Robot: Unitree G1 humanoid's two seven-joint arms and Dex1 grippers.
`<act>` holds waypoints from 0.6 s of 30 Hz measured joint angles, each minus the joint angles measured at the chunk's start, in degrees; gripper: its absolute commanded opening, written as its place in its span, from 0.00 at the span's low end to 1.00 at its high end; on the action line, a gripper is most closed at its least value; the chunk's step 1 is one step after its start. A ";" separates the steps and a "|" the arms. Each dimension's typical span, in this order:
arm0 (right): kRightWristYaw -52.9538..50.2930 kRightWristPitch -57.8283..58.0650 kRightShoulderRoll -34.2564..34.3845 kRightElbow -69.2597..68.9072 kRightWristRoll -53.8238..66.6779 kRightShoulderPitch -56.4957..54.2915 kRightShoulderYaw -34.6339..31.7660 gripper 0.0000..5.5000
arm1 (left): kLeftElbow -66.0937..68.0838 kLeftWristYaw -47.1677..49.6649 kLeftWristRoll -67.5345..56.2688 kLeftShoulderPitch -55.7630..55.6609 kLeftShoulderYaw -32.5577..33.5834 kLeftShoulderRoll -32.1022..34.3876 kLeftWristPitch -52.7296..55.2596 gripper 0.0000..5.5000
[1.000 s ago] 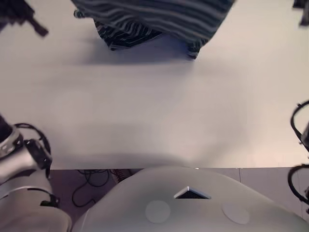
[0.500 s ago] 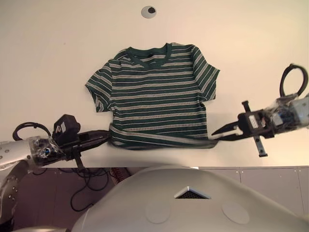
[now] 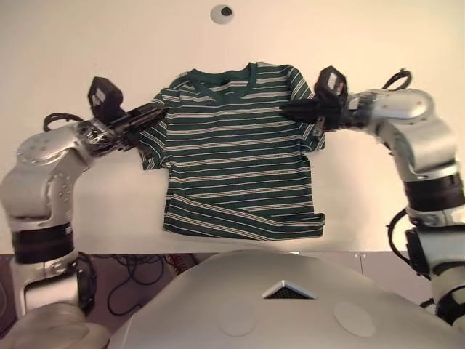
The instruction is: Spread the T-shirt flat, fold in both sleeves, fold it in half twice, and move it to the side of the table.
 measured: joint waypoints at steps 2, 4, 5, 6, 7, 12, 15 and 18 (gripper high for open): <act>-3.86 -3.76 3.98 8.14 -3.31 -2.20 1.96 0.00 | 8.13 0.55 6.29 -4.51 -6.21 -1.15 -4.30 0.00; -7.19 -8.04 6.95 16.10 -6.87 -4.04 3.20 0.00 | 18.25 1.28 13.16 -9.81 -11.61 -1.76 -9.35 0.00; -8.23 -10.72 7.41 19.35 -7.93 -5.41 3.61 0.00 | 22.79 1.54 15.28 -12.92 -12.94 -2.68 -11.95 0.00; -9.65 -13.01 7.40 23.34 -9.63 -7.69 3.81 0.00 | 27.57 2.21 17.12 -16.22 -13.90 -3.95 -14.21 0.00; -11.00 -14.95 7.32 26.79 -11.13 -9.33 3.74 0.00 | 31.42 2.66 18.19 -18.65 -14.44 -4.90 -16.09 0.00; -24.89 -25.50 7.50 48.93 -18.25 -19.63 3.85 0.00 | 54.09 7.02 22.98 -32.34 -15.87 -12.05 -26.07 0.00; -30.54 -28.38 9.54 59.71 -20.43 -24.87 2.95 0.00 | 66.04 9.96 25.32 -39.82 -15.30 -15.37 -33.57 0.00; -28.24 -30.24 9.42 61.87 -20.30 -27.30 0.88 0.00 | 65.74 3.81 21.32 -42.55 -11.39 -15.71 -40.24 0.00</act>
